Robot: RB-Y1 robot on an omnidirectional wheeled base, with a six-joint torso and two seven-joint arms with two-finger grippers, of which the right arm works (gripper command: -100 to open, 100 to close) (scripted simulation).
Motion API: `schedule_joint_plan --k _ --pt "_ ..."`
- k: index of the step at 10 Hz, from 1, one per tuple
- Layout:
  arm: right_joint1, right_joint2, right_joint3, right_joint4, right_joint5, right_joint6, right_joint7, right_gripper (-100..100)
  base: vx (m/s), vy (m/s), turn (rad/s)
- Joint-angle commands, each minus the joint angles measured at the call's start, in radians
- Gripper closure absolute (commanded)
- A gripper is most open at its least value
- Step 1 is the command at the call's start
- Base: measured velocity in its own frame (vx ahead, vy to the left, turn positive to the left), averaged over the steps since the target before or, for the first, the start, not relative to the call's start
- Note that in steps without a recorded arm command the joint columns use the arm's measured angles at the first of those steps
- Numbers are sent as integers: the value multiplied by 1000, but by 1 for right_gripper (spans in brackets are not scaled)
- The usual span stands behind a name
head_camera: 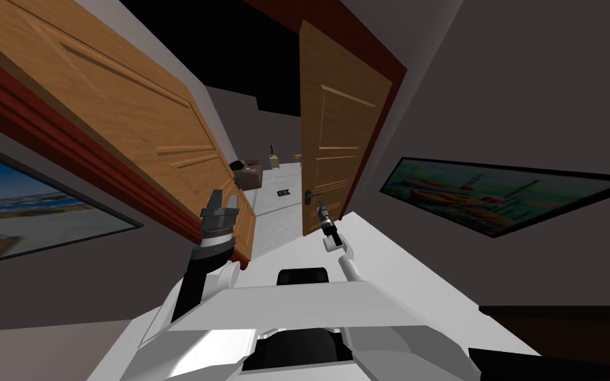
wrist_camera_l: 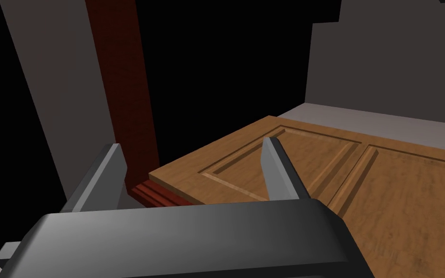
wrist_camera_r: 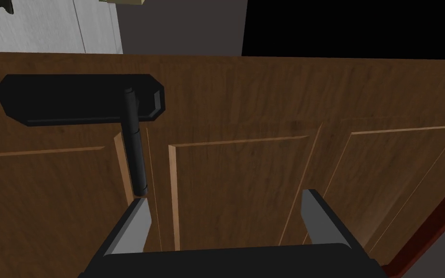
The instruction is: Push the door open
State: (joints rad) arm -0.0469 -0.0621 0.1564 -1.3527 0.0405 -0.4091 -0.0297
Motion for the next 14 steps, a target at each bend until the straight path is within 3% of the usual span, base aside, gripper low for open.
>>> schedule_joint_plan --k 1,12,14 --pt "-27 1 9 39 -4 15 -9 -100 60 -132 72" --pt "-177 34 67 289 -23 75 -58 -100 58 -132 68" --pt "-192 39 73 313 -25 81 -62 -100 31 -111 34"
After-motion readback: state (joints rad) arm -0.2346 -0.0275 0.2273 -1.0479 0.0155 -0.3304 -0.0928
